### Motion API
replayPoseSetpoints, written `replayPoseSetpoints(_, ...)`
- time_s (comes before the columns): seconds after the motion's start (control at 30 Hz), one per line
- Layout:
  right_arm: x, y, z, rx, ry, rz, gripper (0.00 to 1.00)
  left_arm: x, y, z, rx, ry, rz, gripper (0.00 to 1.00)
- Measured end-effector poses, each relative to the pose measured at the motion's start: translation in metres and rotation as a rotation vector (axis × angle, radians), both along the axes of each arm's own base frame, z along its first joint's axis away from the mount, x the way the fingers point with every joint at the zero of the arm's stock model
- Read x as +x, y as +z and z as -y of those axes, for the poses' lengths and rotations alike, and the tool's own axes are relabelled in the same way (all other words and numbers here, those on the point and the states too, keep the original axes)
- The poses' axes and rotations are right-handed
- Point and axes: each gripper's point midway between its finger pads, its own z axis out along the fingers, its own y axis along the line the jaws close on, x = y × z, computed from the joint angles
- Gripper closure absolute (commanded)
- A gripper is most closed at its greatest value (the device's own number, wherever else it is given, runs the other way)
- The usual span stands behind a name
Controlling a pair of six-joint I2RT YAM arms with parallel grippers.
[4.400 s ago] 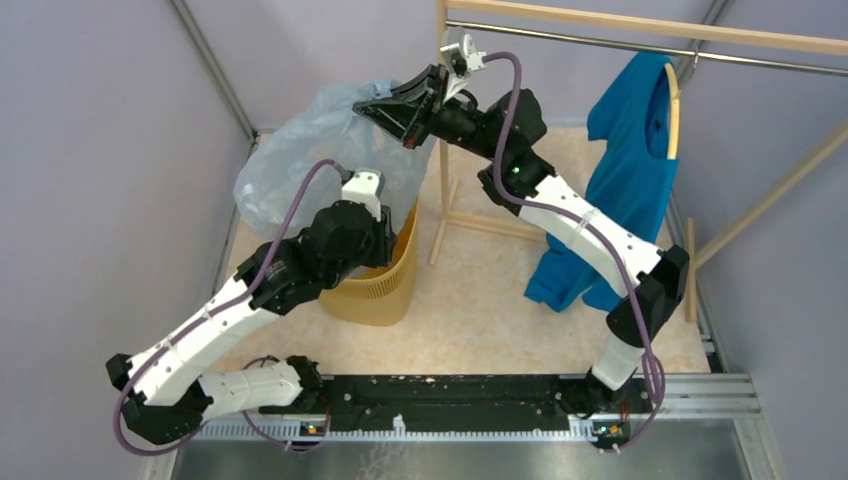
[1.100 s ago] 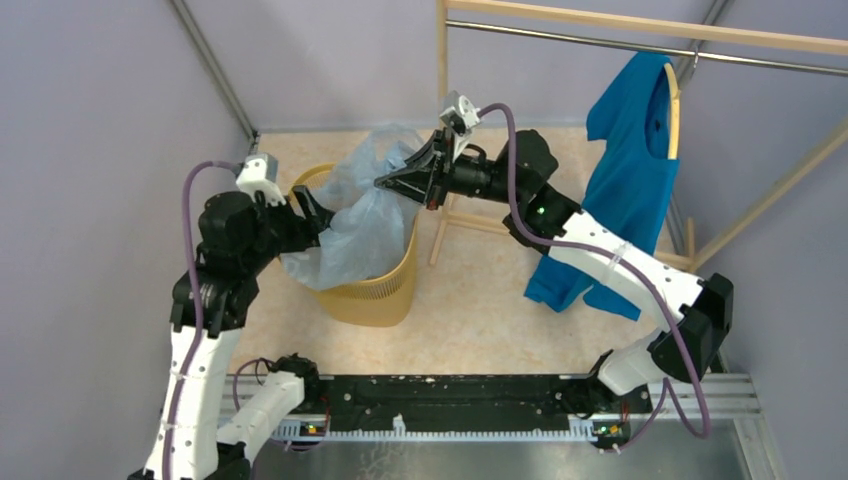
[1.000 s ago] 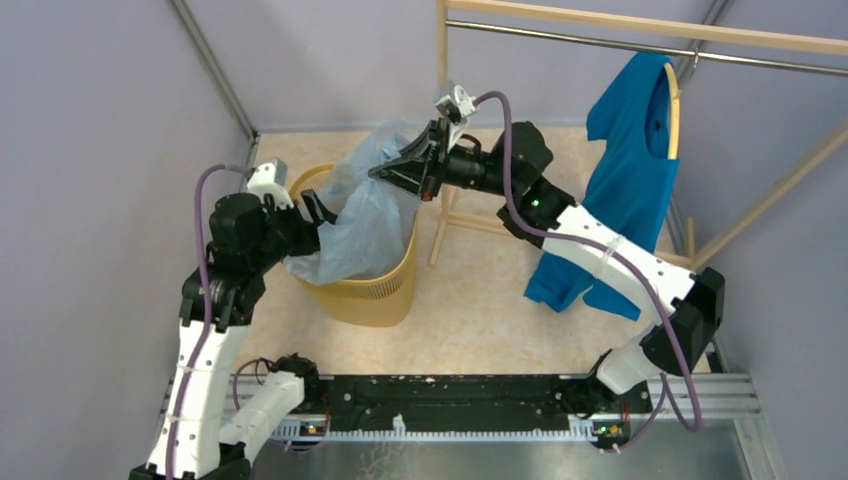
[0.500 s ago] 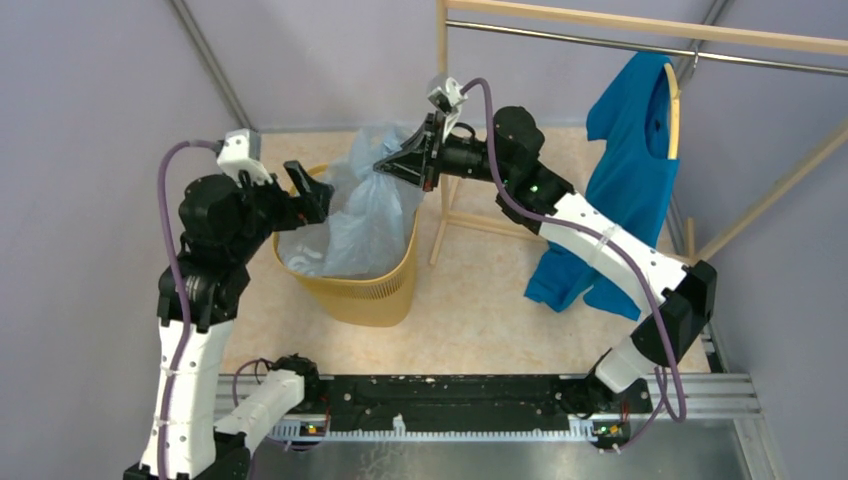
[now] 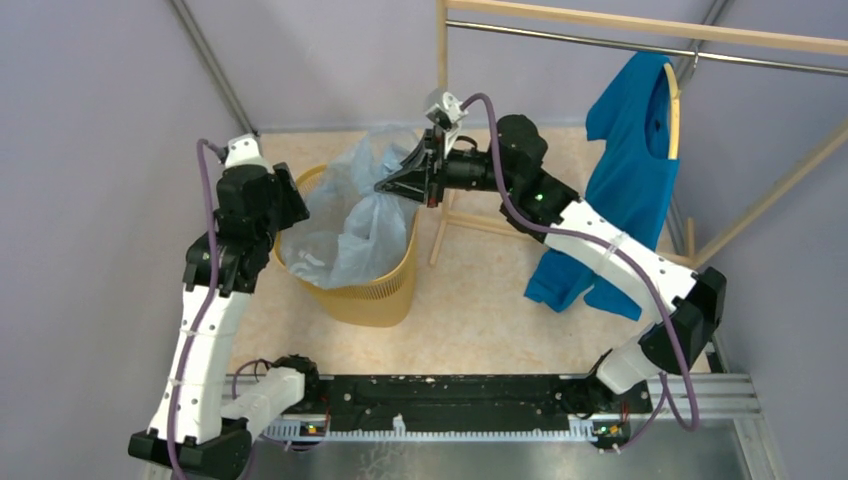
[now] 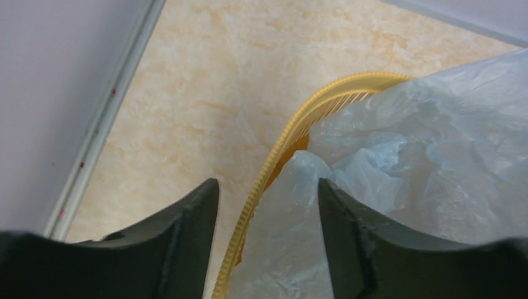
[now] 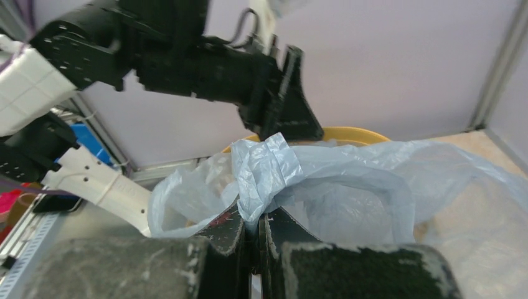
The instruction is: Put the trash bags into the trash bin
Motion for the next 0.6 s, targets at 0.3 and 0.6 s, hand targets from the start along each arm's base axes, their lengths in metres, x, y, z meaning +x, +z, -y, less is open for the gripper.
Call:
replayPoseSetpoints(0.3,-0.015,-0.045,-0.053,-0.069,0.175,-0.143,1.00,-0.010,-0.047,0.010,-0.077,-0.020,-0.058,0.46)
replayPoseSetpoints(0.6,-0.006,-0.096,-0.062,-0.172,0.155,-0.246,1.00,-0.008,-0.041,0.055,-0.392,-0.134,0.112,0.51)
